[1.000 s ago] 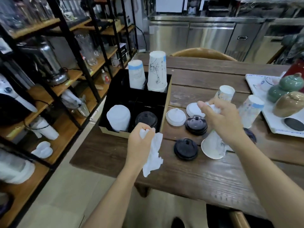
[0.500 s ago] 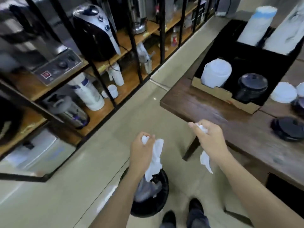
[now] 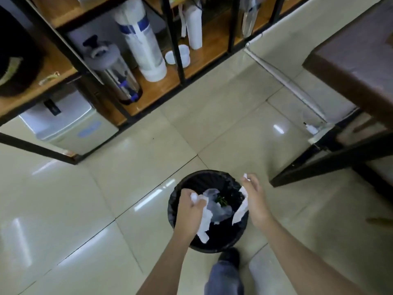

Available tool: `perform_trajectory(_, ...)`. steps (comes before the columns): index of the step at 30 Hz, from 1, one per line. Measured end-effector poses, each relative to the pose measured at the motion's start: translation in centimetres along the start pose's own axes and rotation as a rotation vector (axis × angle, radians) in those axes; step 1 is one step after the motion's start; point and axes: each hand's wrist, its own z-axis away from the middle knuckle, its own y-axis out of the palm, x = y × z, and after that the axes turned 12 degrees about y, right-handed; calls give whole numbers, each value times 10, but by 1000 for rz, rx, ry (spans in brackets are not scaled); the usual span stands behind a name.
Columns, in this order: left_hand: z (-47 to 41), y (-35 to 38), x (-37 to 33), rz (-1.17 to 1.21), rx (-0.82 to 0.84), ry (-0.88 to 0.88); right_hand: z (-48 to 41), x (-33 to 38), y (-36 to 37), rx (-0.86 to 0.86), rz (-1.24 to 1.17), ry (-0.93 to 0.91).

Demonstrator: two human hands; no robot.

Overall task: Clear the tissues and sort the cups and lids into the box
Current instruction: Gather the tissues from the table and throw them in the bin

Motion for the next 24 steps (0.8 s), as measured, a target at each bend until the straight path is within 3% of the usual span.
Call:
perform_trajectory(4, -39, 25, 95, -104, 36, -14, -59, -82, 16, 73, 53, 118)
perform_trajectory(8, -64, 56, 182, -428, 37, 82, -122, -175, 26, 151, 341, 86)
perform_trajectory(11, -77, 75, 232, -732, 79, 107, -152, -227, 36, 182, 714, 87)
perform_trajectory(13, -84, 85, 256, -875, 171, 98, -167, -251, 39, 308, 1157, 119)
perform_trajectory(15, -89, 92, 274, -1053, 350, 61, -170, -258, 38, 489, 1483, 158)
perform_trajectory(17, -92, 88, 281, -1098, 542, -39, -173, -254, 38, 573, 1603, 177)
perform_trajectory(20, -86, 80, 268, -1088, 473, 5, -166, -238, 35, 522, 1650, 11)
perform_trajectory(24, -64, 58, 212, -1110, 287, 163, -130, -186, 19, 283, 1578, -326)
